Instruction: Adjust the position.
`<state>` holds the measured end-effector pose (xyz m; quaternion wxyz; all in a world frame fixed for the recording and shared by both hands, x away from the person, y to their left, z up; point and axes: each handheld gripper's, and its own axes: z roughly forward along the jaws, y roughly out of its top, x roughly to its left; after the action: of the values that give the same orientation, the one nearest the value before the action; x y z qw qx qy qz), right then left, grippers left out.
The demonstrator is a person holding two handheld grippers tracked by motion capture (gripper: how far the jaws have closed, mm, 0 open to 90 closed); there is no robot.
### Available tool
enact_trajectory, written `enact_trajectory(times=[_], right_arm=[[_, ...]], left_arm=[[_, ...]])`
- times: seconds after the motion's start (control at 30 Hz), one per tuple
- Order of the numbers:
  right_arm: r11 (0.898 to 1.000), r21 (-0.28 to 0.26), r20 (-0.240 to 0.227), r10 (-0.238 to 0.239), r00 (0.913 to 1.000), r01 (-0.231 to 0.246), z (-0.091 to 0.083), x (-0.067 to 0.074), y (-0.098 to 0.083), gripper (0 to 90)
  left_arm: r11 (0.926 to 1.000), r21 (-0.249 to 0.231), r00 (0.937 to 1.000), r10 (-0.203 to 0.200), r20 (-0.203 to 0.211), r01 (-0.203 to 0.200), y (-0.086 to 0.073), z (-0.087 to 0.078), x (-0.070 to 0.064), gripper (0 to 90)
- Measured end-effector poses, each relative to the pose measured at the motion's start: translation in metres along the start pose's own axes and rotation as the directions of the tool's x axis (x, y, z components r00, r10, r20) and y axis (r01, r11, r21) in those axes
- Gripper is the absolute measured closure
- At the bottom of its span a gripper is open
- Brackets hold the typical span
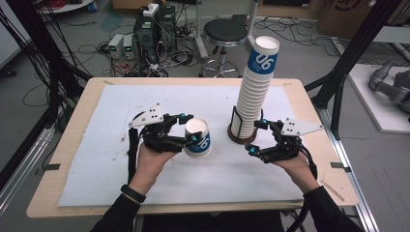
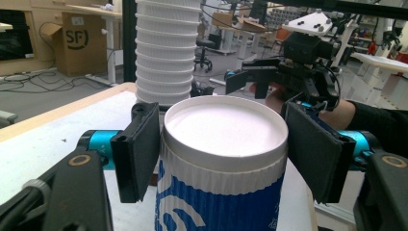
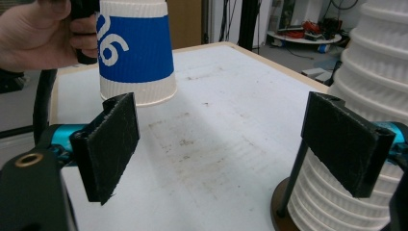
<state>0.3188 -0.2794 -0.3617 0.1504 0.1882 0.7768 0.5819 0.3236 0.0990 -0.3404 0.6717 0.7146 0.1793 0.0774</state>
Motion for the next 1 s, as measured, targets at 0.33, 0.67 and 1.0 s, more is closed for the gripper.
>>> enact_trajectory(times=[0.33, 0.67, 1.0], right_arm=[[1.000, 0.005, -0.070, 0.013, 0.9975, -0.012, 0.016, 0.011, -0.001, 13.7], [0.999, 0.020, -0.136, 0.041, 0.9899, -0.039, 0.039, 0.024, -0.007, 13.7], [0.997, 0.026, -0.171, 0.081, 0.9820, -0.078, 0.054, 0.033, -0.008, 13.7]], left_arm=[[1.0000, 0.009, 0.9996, 0.001, 0.027, -0.001, 0.001, 0.014, -0.007, 30.4], [1.0000, 0.005, 0.9988, 0.003, 0.048, -0.004, -0.002, 0.026, -0.013, 30.4], [0.9999, 0.001, 0.9977, 0.012, 0.067, -0.012, -0.003, 0.038, -0.020, 30.5]])
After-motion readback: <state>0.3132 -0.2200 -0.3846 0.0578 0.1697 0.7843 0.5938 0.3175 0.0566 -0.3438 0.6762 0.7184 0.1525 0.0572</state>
